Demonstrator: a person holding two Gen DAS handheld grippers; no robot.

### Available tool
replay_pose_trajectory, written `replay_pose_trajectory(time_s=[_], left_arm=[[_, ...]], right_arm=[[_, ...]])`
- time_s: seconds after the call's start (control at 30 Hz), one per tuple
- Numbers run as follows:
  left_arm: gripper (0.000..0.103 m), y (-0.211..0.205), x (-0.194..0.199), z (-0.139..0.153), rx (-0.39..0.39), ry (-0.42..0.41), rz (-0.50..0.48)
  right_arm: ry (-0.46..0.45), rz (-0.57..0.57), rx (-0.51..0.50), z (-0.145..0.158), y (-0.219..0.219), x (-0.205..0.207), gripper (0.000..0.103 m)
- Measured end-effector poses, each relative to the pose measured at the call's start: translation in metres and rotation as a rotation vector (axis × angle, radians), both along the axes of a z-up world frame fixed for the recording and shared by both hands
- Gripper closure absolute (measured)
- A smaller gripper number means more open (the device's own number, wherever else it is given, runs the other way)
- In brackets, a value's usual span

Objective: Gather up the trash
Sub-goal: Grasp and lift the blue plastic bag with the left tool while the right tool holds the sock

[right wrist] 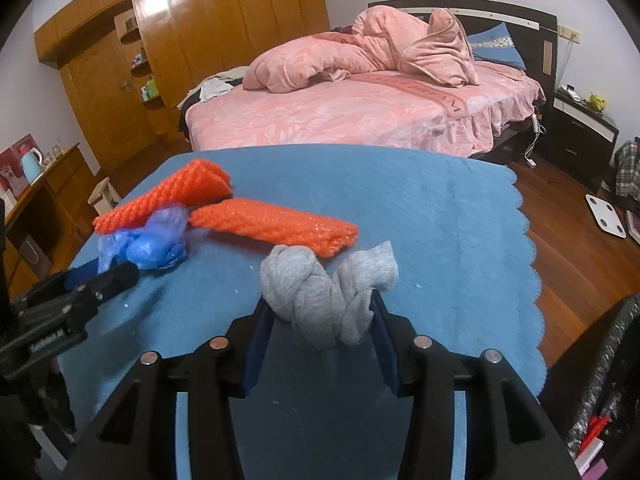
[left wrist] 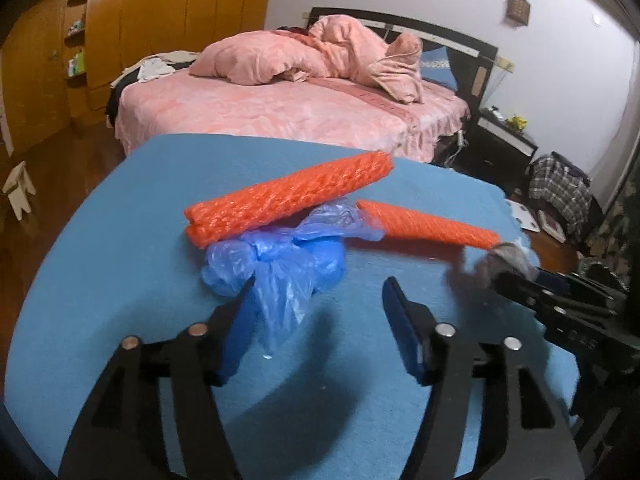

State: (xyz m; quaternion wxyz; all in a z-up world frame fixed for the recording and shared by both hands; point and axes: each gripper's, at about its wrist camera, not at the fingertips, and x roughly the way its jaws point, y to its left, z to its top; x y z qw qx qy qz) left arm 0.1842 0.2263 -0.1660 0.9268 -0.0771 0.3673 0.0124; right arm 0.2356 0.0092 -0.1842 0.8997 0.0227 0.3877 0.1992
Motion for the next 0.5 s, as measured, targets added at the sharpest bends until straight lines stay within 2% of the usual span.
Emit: replay_pose_trajectory(time_s=[0.17, 0.27, 0.37, 0.5], left_arm=[[0.032, 0.006, 0.012, -0.006, -0.008, 0.032, 0.031], [0.026, 0.011, 0.010, -0.003, -0.020, 0.032, 0.050], [0.022, 0.013, 0.006, -0.001, 0.004, 0.014, 0.073], [0.024, 0.019, 0.016, -0.008, -0.002, 0.039, 0.074]], right_arm=[[0.001, 0.000, 0.000, 0.001, -0.003, -0.003, 0.056], [-0.005, 0.002, 0.000, 0.001, -0.004, -0.006, 0.056], [-0.008, 0.002, 0.003, 0.001, -0.005, -0.009, 0.056], [0.001, 0.006, -0.007, -0.001, -0.005, -0.010, 0.056]])
